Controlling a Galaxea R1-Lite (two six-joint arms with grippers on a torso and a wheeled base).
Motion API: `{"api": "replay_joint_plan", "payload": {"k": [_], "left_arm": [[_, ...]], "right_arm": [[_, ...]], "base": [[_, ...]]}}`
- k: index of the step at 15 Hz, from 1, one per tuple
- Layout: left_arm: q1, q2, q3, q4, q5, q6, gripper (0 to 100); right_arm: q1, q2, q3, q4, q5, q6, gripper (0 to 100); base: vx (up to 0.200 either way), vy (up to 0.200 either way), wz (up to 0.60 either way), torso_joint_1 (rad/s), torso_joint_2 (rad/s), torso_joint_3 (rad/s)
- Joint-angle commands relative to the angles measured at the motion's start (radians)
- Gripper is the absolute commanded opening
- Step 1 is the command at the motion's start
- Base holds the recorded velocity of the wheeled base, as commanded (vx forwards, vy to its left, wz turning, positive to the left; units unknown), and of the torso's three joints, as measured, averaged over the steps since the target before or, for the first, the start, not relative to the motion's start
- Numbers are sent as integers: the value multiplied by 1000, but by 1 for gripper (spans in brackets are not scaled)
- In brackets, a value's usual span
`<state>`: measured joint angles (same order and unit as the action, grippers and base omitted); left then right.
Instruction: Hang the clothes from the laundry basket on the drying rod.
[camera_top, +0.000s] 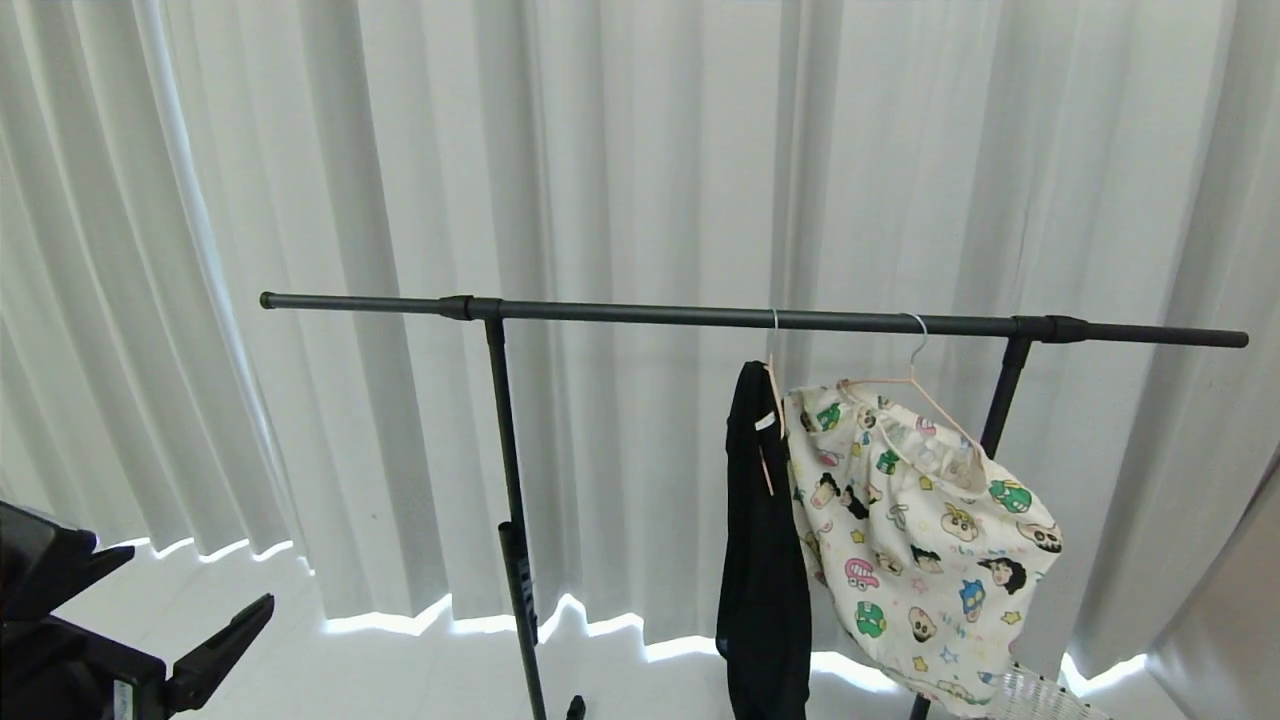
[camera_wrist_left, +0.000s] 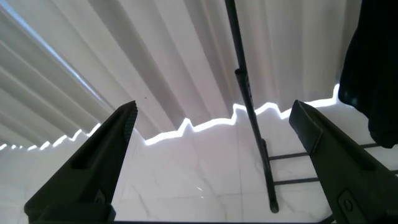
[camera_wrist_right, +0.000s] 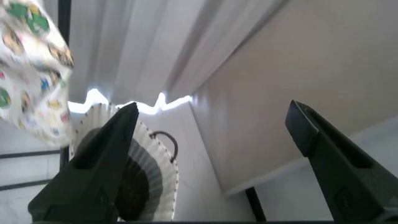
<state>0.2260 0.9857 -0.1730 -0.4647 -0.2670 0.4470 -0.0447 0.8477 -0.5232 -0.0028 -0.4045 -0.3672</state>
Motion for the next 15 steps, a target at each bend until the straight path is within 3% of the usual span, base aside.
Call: {"api": "replay_joint_plan", "payload": {"k": [1, 3, 6, 9, 10, 12, 13, 14, 15], "left_arm": [[7, -75, 58, 0, 0, -16, 100], [7, -197, 161, 1, 12, -16, 100], [7, -337, 173, 130, 63, -36, 100], [7, -674, 167, 428, 111, -41, 100], [9, -757, 155, 472, 117, -50, 100], [12, -832, 155, 472, 118, -57, 100], [19, -894, 155, 472, 118, -71, 100], [21, -889, 155, 471, 118, -79, 100], [21, -889, 158, 471, 146, -137, 100]], "right_arm": [[-1, -87, 104, -33, 3, 1, 100], [-1, -182, 195, -31, -1, -4, 100], [-4, -331, 308, -14, -8, -13, 100], [-6, -591, 393, 83, -10, -44, 100], [-4, -670, 414, 92, -4, -41, 100], [3, -789, 453, 81, 9, -25, 100], [8, -779, 471, 44, 4, 88, 100], [8, -780, 479, 33, 3, 116, 100], [8, -780, 483, 26, -27, 136, 100]], "base": [[-200, 0, 0, 2, 2, -2], [-200, 0, 0, 5, 5, 0], [0, 0, 0, 0, 0, 0], [0, 0, 0, 0, 0, 0], [0, 0, 0, 0, 0, 0], [0, 0, 0, 0, 0, 0], [0, 0, 0, 0, 0, 0], [0, 0, 0, 0, 0, 0], [0, 0, 0, 0, 0, 0]]}}
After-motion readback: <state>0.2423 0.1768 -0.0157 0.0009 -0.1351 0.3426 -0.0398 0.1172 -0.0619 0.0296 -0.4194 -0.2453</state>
